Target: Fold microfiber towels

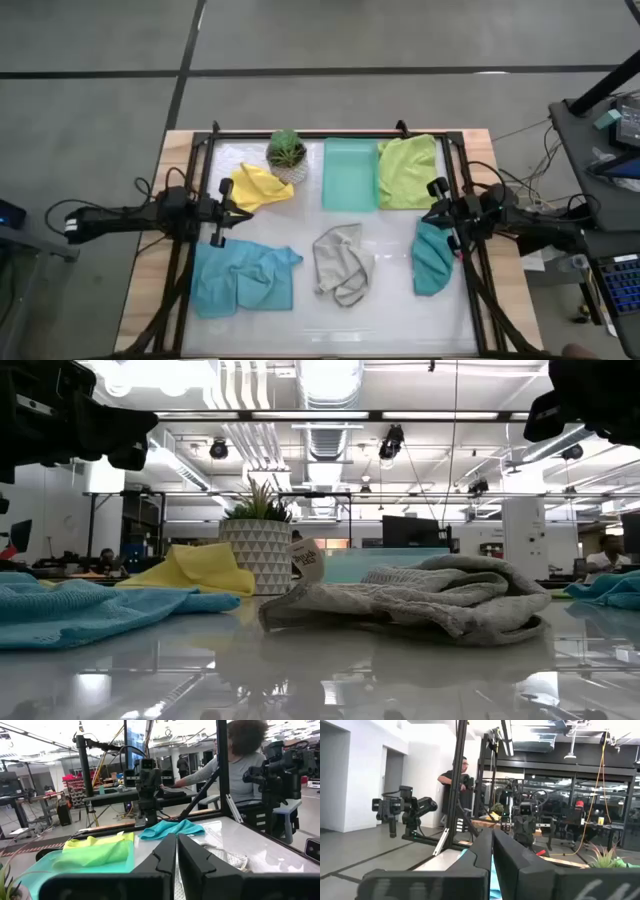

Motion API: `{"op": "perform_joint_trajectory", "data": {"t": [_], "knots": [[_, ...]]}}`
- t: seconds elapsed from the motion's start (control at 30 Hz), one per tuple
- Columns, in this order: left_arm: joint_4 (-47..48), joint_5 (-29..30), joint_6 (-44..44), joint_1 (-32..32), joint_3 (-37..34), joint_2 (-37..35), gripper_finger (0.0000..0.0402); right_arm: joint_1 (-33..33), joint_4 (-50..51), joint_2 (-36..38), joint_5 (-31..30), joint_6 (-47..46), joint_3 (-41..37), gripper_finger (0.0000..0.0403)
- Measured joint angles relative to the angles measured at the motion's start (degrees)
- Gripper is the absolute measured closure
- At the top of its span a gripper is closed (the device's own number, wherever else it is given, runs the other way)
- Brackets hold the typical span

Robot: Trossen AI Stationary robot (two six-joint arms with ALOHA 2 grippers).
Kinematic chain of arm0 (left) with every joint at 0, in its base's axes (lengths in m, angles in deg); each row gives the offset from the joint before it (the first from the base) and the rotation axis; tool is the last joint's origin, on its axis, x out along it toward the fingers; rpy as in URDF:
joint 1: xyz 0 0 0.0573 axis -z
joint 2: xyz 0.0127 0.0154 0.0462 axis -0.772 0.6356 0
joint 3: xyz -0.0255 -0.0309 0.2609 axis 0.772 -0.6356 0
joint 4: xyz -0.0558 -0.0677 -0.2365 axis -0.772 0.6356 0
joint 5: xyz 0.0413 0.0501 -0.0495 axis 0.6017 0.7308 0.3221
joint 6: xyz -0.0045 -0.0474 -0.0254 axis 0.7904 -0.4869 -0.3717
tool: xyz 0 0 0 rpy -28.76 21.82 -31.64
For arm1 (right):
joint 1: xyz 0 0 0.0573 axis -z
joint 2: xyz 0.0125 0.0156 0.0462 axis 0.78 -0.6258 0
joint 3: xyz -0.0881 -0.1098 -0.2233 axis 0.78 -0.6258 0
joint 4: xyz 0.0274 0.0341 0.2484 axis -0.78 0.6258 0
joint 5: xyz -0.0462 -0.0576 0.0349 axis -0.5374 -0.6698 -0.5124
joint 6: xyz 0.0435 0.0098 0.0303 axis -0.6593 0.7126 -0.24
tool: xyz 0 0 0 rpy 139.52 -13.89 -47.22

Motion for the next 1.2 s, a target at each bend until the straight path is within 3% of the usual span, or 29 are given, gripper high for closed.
{"op": "perform_joint_trajectory", "data": {"t": [1.2], "knots": [[0.0,0.0,0.0,0.0,0.0,0.0,0.0398,0.0,0.0,0.0,0.0,0.0,0.0,0.0394]]}}
